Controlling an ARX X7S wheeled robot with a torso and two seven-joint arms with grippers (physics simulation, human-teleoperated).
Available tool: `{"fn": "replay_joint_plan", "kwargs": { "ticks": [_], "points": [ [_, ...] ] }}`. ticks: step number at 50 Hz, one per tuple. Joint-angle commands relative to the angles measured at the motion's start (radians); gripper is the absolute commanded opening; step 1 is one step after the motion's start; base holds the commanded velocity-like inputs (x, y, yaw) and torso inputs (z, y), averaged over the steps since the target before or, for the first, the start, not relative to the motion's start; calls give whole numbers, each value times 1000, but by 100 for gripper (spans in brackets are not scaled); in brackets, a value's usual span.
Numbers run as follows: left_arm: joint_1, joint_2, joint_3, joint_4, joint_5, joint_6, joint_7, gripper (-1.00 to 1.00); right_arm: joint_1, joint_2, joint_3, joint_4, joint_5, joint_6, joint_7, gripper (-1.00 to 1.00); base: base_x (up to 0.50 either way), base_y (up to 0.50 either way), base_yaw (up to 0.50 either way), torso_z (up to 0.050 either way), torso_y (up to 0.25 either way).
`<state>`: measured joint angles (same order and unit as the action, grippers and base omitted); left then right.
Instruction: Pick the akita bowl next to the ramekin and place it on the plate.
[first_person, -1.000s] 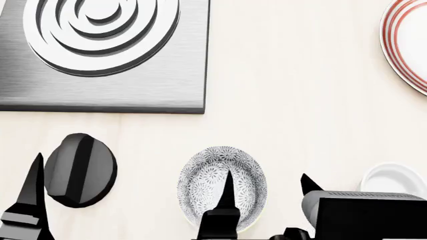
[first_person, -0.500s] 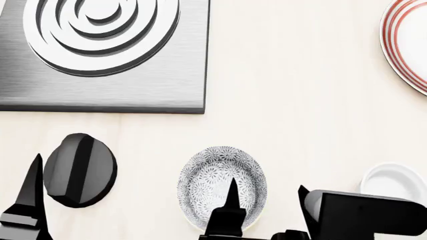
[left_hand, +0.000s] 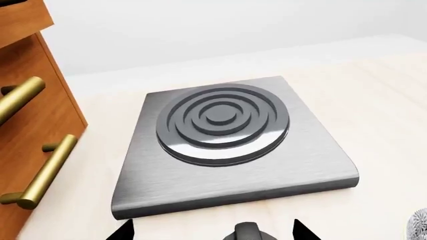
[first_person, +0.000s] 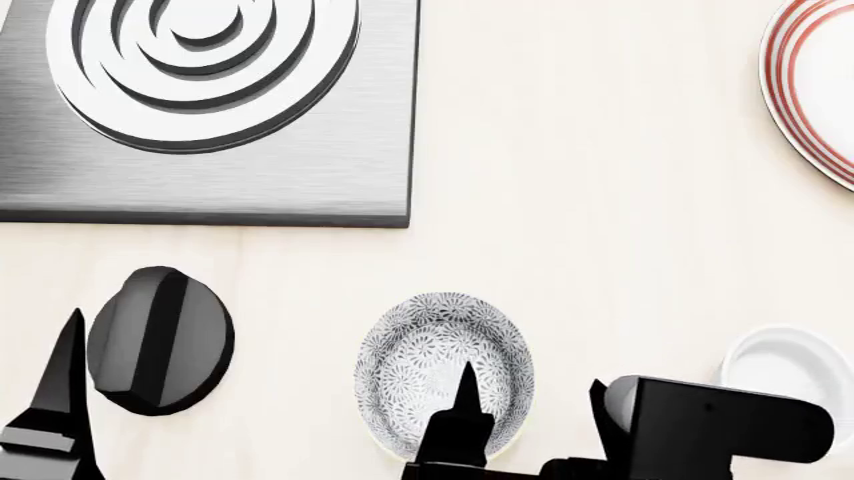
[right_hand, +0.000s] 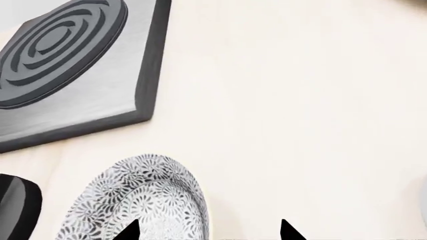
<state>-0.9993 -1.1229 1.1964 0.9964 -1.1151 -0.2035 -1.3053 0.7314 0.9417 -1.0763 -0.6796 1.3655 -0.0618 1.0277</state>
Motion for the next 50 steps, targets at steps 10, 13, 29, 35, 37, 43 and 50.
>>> {"fn": "replay_joint_plan", "kwargs": {
  "ticks": [10, 13, 29, 35, 37, 43, 50],
  "points": [
    [3, 18, -25, -8, 5, 11, 33, 100, -15, -43, 19, 57, -15, -11, -61, 100, 0, 0, 0, 0, 0],
    [5, 17, -24, -8, 7, 12, 34, 100, -18, -44, 19, 63, -15, -12, -63, 100, 0, 0, 0, 0, 0],
    [11, 19, -19, -14, 11, 15, 37, 100, -12, -62, 17, 73, -14, -6, -82, -100, 0, 0, 0, 0, 0],
    [16, 15, -17, -15, 15, 19, 39, 100, -8, -66, 15, 63, -23, 1, -84, -100, 0, 0, 0, 0, 0],
    [15, 14, -17, -14, 15, 19, 38, 100, -7, -65, 15, 61, -27, 4, -77, -100, 0, 0, 0, 0, 0],
    [17, 14, -16, -14, 17, 19, 37, 100, -3, -60, 18, 46, -35, 9, -55, -100, 0, 0, 0, 0, 0],
    [10, 16, -16, -8, 12, 13, 32, 100, 2, -47, 33, 15, -13, 1, -33, -100, 0, 0, 0, 0, 0]
  ]
}}
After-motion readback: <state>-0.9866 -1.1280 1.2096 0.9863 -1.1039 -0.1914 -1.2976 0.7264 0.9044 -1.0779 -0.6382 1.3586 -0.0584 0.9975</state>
